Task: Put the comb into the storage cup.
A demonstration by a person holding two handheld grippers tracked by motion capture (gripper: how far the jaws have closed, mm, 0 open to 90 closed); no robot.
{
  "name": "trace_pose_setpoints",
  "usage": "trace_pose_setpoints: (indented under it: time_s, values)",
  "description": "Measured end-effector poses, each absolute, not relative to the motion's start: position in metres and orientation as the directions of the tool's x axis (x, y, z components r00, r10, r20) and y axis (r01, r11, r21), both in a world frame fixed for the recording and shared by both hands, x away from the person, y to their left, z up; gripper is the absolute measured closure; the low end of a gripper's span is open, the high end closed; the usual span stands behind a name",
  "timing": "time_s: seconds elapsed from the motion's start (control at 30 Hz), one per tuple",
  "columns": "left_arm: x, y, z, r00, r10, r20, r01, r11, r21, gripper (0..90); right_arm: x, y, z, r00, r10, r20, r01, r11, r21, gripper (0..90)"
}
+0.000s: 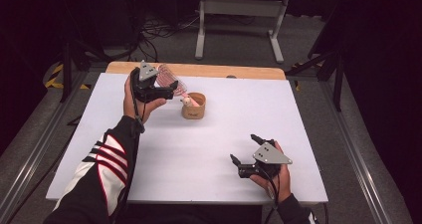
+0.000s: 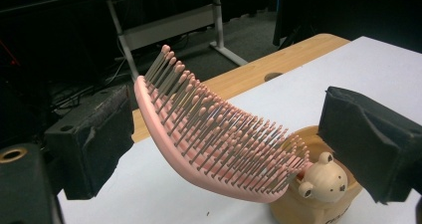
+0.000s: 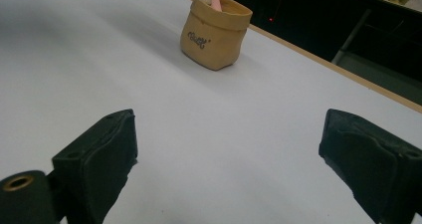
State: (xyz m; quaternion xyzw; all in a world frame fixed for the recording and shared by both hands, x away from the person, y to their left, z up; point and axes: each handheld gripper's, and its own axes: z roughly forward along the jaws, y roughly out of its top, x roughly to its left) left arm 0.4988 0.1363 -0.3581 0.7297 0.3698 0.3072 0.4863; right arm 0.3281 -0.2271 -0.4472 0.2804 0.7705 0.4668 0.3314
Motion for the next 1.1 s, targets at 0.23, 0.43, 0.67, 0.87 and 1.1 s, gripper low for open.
trace_pose_setpoints:
  time_s: [0.23, 0.43, 0.67, 0.87, 1.1]
  values:
    - [0.495, 0.137, -0.355, 0.550, 0.827, 0.114, 0.216, -0.273, 0.937, 9.1, 0.328, -0.228, -0.447, -0.621, 0.743, -0.248, 0.121, 0.404, 0.907, 8.9]
    - [0.491, 0.137, -0.353, 0.562, 0.817, 0.128, 0.202, -0.285, 0.937, 9.1, 0.328, -0.227, -0.446, -0.620, 0.744, -0.250, 0.116, 0.402, 0.908, 8.9]
    - [0.487, 0.141, -0.353, 0.564, 0.814, 0.139, 0.186, -0.289, 0.939, 9.2, 0.327, -0.227, -0.446, -0.618, 0.745, -0.251, 0.115, 0.402, 0.909, 8.9]
    - [0.484, 0.143, -0.353, 0.575, 0.806, 0.144, 0.176, -0.293, 0.940, 9.2, 0.327, -0.227, -0.446, -0.617, 0.746, -0.251, 0.114, 0.400, 0.909, 8.9]
    - [0.479, 0.142, -0.353, 0.587, 0.794, 0.159, 0.167, -0.310, 0.936, 9.2, 0.327, -0.228, -0.445, -0.615, 0.747, -0.252, 0.113, 0.400, 0.910, 9.0]
